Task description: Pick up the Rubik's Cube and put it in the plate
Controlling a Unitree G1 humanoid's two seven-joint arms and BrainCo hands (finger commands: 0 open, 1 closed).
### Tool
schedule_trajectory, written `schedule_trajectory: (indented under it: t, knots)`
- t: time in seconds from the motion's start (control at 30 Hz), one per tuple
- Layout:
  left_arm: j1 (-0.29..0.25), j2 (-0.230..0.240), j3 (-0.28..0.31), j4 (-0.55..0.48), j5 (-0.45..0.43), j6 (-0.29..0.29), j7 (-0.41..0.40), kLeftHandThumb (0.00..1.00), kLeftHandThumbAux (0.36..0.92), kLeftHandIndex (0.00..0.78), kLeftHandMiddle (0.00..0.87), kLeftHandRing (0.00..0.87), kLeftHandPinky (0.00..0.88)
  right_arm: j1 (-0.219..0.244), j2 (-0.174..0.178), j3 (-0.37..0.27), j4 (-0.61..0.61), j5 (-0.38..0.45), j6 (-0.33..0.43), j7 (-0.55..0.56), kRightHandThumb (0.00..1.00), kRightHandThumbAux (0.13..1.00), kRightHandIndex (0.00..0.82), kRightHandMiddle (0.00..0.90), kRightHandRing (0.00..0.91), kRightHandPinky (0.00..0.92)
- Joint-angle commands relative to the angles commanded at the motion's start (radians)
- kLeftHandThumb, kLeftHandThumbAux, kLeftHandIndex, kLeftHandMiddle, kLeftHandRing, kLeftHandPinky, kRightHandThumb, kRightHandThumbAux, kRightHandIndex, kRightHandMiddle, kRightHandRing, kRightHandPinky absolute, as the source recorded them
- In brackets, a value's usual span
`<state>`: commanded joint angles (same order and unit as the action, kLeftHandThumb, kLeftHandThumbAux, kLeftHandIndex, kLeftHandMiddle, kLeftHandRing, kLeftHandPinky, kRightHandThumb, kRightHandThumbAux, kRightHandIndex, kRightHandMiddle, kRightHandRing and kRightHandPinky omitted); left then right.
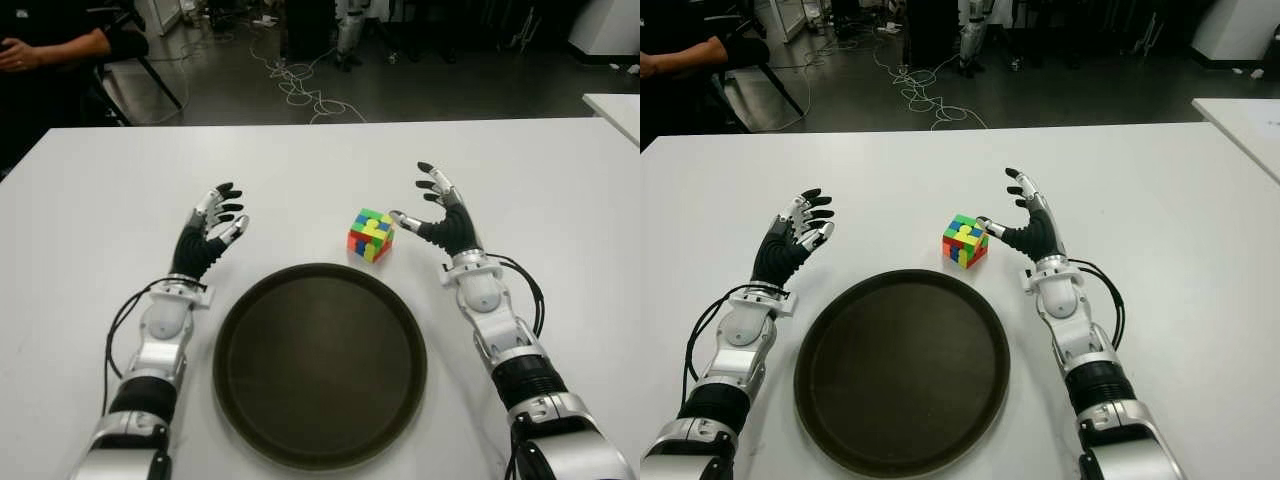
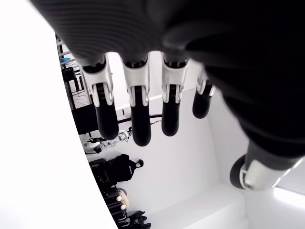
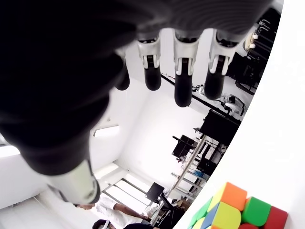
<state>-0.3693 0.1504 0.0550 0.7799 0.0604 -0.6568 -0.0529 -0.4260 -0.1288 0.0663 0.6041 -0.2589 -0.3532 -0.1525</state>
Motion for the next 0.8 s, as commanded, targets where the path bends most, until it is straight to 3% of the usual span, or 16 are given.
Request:
schedule_trajectory:
  t: [0.5,0.8]
  knots:
    - [-0.001,0.001,-0.001,0.000,-0.006,0.012,-0.010,0.153,0.560,0.140,0.200,0.228,0.264,-0.002,0.001,-0.001,0.001,-0.001,-0.002,-0.007,0.215,0.756,0.095,0.127,0.167,0.216]
    - [0.008,0.002,-0.004,-0.019,-0.005,0.021,-0.017,0.151,0.563,0.136,0.195,0.226,0.251,-0.011,-0.010,0.007,0.022,-0.035,-0.068,-0.060,0.196,0.759,0.103,0.117,0.161,0.220]
